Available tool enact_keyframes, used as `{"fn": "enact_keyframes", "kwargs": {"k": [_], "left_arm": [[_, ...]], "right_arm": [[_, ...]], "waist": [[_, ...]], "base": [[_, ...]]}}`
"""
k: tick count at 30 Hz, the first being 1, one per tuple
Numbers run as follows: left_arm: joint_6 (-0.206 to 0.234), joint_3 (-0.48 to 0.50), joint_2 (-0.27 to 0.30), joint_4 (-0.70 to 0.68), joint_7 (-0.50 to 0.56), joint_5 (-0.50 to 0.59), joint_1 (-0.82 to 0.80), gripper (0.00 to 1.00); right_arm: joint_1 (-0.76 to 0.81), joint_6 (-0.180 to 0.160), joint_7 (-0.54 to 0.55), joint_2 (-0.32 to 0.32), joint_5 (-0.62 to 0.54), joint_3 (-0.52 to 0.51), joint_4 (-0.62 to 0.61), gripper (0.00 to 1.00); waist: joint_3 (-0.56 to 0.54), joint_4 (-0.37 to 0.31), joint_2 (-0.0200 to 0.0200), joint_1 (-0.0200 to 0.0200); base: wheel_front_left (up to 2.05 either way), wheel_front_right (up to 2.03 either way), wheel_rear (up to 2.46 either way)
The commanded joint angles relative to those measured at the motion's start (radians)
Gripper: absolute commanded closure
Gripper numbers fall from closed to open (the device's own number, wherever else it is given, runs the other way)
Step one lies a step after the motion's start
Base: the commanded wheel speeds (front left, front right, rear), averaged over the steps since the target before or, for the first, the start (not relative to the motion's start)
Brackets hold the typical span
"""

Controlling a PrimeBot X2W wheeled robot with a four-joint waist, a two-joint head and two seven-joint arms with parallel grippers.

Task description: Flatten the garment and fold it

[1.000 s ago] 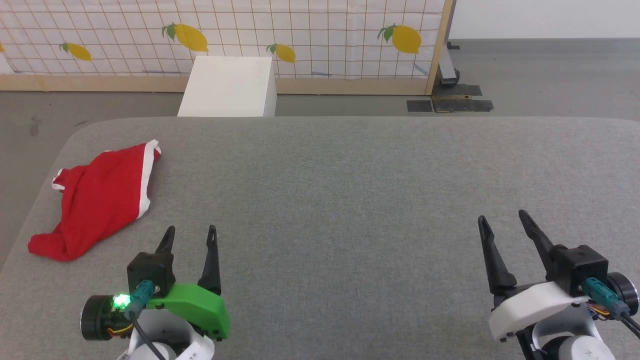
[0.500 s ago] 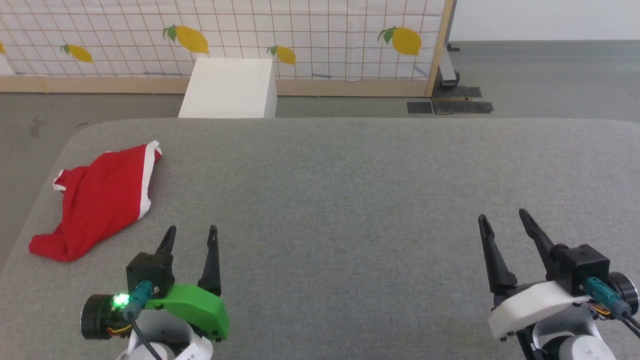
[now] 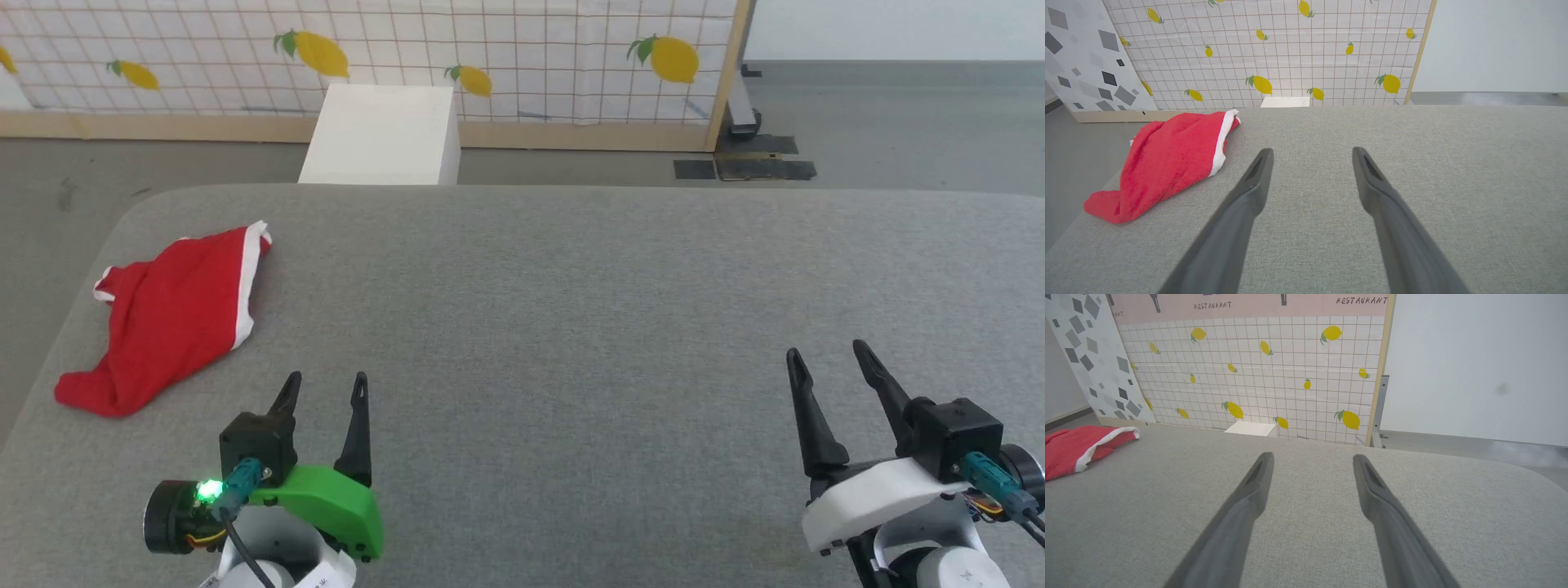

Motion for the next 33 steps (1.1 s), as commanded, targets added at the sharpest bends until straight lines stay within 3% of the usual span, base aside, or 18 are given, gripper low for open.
{"fn": "enact_keyframes", "kwargs": {"k": [1, 10, 21, 33], "left_arm": [[0.008, -0.002, 0.01, 0.003, 0.0, -0.012, 0.0, 0.0], [0.019, -0.009, 0.027, 0.018, 0.007, -0.015, -0.013, 0.0], [0.034, -0.03, 0.043, 0.041, 0.008, -0.013, -0.033, 0.0], [0.049, -0.048, 0.042, 0.05, 0.006, -0.007, -0.044, 0.0]], "right_arm": [[-0.015, -0.001, -0.006, 0.002, 0.006, 0.004, -0.008, 0.0], [0.002, -0.001, 0.0, 0.003, 0.003, 0.022, -0.033, 0.0], [0.034, -0.001, 0.008, 0.003, 0.011, 0.046, -0.075, 0.0], [0.053, -0.001, 0.027, 0.003, 0.015, 0.06, -0.09, 0.0]], "waist": [[0.006, 0.014, -0.0001, 0.0], [0.02, 0.102, -0.0001, 0.0], [0.026, 0.272, -0.0001, 0.0], [0.025, 0.373, -0.0001, 0.0]], "base": [[0.0, 0.0, 0.0], [0.0, 0.0, 0.0], [0.0, 0.0, 0.0], [0.0, 0.0, 0.0]]}}
